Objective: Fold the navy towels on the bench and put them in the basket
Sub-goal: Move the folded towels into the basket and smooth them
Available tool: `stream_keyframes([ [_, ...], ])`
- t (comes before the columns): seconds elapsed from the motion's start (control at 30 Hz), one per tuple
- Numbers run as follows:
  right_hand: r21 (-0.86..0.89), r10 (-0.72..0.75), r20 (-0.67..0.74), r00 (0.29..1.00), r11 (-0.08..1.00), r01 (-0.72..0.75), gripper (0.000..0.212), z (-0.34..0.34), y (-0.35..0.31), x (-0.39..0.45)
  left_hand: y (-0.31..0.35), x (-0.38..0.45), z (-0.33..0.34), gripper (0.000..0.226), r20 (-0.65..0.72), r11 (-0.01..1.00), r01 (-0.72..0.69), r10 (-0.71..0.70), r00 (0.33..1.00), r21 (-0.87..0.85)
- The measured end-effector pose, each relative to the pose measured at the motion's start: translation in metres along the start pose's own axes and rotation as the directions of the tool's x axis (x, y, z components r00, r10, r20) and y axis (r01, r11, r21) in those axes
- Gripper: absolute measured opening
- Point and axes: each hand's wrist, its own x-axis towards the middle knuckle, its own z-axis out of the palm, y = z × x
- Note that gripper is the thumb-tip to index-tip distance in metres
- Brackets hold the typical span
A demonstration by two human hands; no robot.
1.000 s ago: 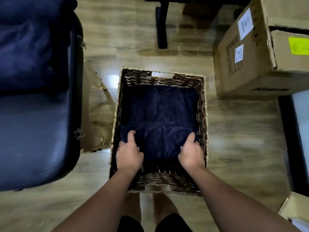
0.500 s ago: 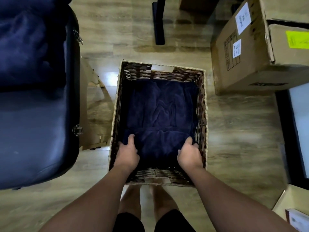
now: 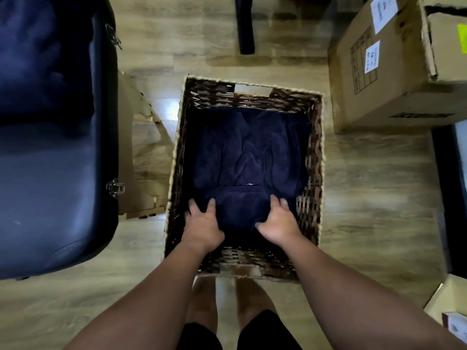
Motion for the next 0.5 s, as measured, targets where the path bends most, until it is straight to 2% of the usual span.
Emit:
stream_keyframes([
  [0.07, 0.058, 0.03, 0.014, 0.999, 0.998, -0.031, 0.102, 0.0, 0.007, 0.014, -0.001, 0.01, -0.002, 0.099, 0.022, 1.0, 0.007, -0.007, 1.0, 0.0],
  [0.2, 0.058, 0.019, 0.038, 0.999, 0.998, -0.021, 0.103, 0.001, 0.009, 0.017, -0.001, 0.012, -0.007, 0.09, 0.01, 0.999, -0.009, 0.009, 1.0, 0.037],
  [0.37, 0.084, -0.054, 0.029, 0.998, 0.995, 0.051, 0.086, -0.01, 0.003, -0.006, -0.002, -0.005, -0.029, 0.061, -0.016, 1.0, -0.024, 0.024, 1.0, 0.002],
  [0.5, 0.074, -0.121, 0.0, 0.993, 0.99, 0.12, 0.073, -0.025, -0.005, -0.034, 0.003, -0.032, -0.044, 0.049, -0.058, 0.995, -0.077, 0.073, 0.996, -0.065],
])
